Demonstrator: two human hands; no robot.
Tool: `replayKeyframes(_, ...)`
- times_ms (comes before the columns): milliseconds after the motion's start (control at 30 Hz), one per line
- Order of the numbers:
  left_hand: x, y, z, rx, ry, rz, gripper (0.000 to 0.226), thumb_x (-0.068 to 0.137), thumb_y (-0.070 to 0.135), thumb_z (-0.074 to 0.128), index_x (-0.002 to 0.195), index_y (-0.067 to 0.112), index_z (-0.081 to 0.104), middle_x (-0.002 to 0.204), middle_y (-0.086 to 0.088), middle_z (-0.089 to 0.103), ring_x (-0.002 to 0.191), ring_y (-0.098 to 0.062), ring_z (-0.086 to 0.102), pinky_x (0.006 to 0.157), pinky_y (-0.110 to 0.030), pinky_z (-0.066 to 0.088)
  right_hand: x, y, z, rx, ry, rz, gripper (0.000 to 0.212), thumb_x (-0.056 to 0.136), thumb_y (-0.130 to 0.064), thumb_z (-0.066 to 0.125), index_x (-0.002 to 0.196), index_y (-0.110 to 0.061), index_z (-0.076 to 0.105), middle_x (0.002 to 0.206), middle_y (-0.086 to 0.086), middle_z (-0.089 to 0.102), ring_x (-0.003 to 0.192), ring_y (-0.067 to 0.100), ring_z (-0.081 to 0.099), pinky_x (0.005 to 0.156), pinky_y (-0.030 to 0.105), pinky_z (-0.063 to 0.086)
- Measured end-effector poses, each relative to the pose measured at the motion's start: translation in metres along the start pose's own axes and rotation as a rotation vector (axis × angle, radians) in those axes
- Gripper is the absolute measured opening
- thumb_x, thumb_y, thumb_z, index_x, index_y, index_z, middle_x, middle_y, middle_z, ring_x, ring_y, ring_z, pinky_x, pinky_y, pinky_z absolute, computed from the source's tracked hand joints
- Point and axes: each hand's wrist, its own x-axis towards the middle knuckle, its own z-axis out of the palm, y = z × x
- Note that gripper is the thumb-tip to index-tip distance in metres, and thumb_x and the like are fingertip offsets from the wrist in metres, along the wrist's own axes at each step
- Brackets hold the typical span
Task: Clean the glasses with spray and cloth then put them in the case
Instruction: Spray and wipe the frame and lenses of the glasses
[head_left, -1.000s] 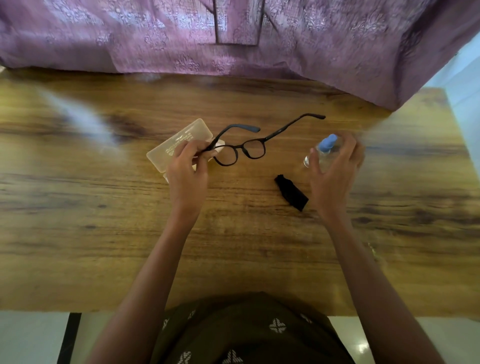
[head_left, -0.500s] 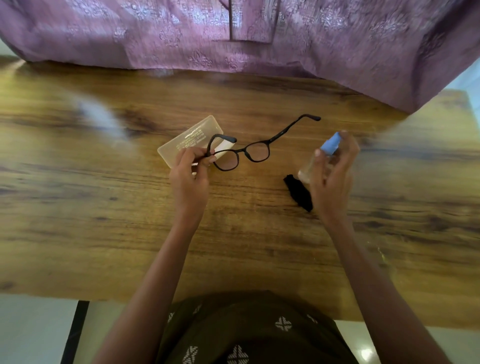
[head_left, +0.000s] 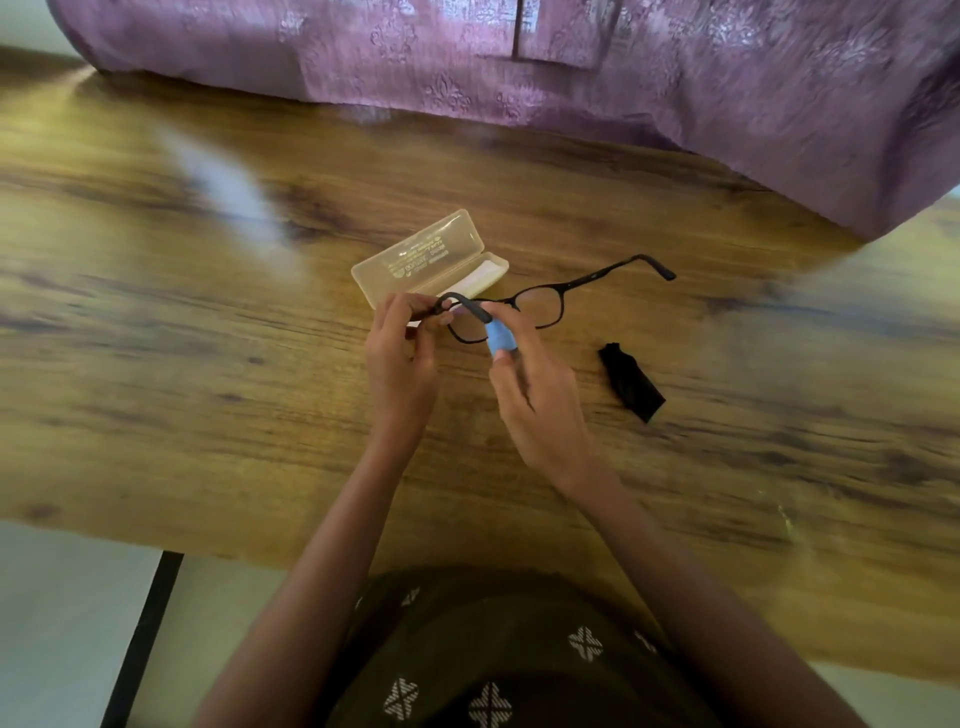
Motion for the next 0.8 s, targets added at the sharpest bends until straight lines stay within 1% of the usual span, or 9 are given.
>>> replayKeyframes(100,-0.004,0.000,-0.002,-0.025,-0.005,0.002,0.012,0.089,-0.005,0.053,0.093,0.003,0.061,0.096,-0.007,0.064,0.091,-0.018,0.063,0.075,-0.019,0.047,0.004,-0.006,-0.001,-0.039,-0.017,0.005,0.047,0.092,-0.012,0.058,0.137,-0.020,0.047,0.062,-0.013,0.044,0.051,0.008,0.045,0.050,0.015,0.036)
replayKeyframes(200,-0.008,-0.002,-0.003,-0.027,0.002,0.010,0.015,0.087,-0.008,0.052,0.094,0.000,0.062,0.096,-0.007,0.063,0.087,-0.016,0.062,0.074,-0.015,0.045,0.003,-0.012,-0.002,-0.106,-0.028,-0.018,0.053,0.086,-0.011,0.066,0.134,-0.023,0.048,0.063,-0.007,0.046,0.051,0.011,0.046,0.049,0.016,0.039)
replayKeyframes(267,-0.009,-0.003,-0.005,-0.032,0.008,0.010,0.018,0.085,-0.009,0.052,0.096,-0.001,0.064,0.095,-0.002,0.060,0.085,-0.012,0.060,0.074,-0.015,0.045,0.002,-0.012,-0.001,-0.146,-0.032,-0.016,0.052,0.084,-0.009,0.067,0.130,-0.024,0.048,0.064,-0.004,0.048,0.052,0.015,0.048,0.048,0.018,0.039)
replayKeyframes(333,-0.010,-0.004,-0.006,-0.042,0.019,0.005,0.021,0.084,-0.011,0.055,0.096,0.001,0.065,0.096,0.002,0.059,0.088,-0.003,0.059,0.074,-0.014,0.045,0.000,-0.013,0.002,-0.170,-0.021,-0.002,0.051,0.083,-0.007,0.067,0.127,-0.025,0.048,0.065,-0.003,0.049,0.053,0.014,0.048,0.048,0.018,0.040)
replayKeyframes(367,-0.010,-0.003,-0.007,-0.046,0.025,-0.001,0.022,0.083,-0.012,0.056,0.096,0.002,0.066,0.096,0.003,0.059,0.090,0.003,0.057,0.074,-0.013,0.044,-0.001,-0.013,0.003,-0.174,-0.006,0.000,0.051,0.083,-0.006,0.068,0.126,-0.025,0.048,0.064,-0.004,0.048,0.052,0.013,0.047,0.048,0.018,0.040)
replayKeyframes(433,-0.010,-0.004,-0.007,-0.051,0.033,-0.008,0.023,0.083,-0.014,0.057,0.096,0.003,0.066,0.096,0.002,0.060,0.090,0.008,0.056,0.074,-0.009,0.042,-0.003,-0.014,0.005,-0.174,0.023,0.013,0.051,0.082,-0.006,0.068,0.126,-0.024,0.049,0.064,-0.009,0.046,0.050,0.009,0.046,0.048,0.016,0.039)
replayKeyframes(500,-0.010,-0.004,-0.008,-0.057,0.038,-0.013,0.023,0.083,-0.014,0.058,0.096,0.004,0.066,0.097,0.003,0.060,0.090,0.010,0.056,0.074,-0.008,0.041,-0.003,-0.014,0.007,-0.163,0.029,0.032,0.052,0.082,-0.008,0.069,0.128,-0.023,0.049,0.064,-0.015,0.042,0.049,0.007,0.046,0.048,0.013,0.037)
replayKeyframes(700,-0.009,-0.008,-0.012,-0.060,0.024,-0.019,0.021,0.084,-0.012,0.059,0.096,0.003,0.066,0.097,0.004,0.060,0.091,0.008,0.056,0.075,-0.010,0.044,-0.001,-0.018,0.013,-0.181,0.017,0.044,0.062,0.081,-0.016,0.076,0.133,-0.025,0.044,0.063,-0.016,0.034,0.050,0.005,0.043,0.049,0.013,0.033)
replayKeyframes(800,-0.008,-0.008,-0.012,-0.054,0.007,-0.006,0.022,0.083,-0.012,0.059,0.096,0.003,0.066,0.097,0.003,0.061,0.091,0.009,0.056,0.075,-0.009,0.043,-0.001,-0.020,0.016,-0.201,0.052,0.070,0.057,0.082,-0.013,0.074,0.130,-0.025,0.046,0.062,-0.014,0.038,0.048,0.006,0.044,0.048,0.013,0.034)
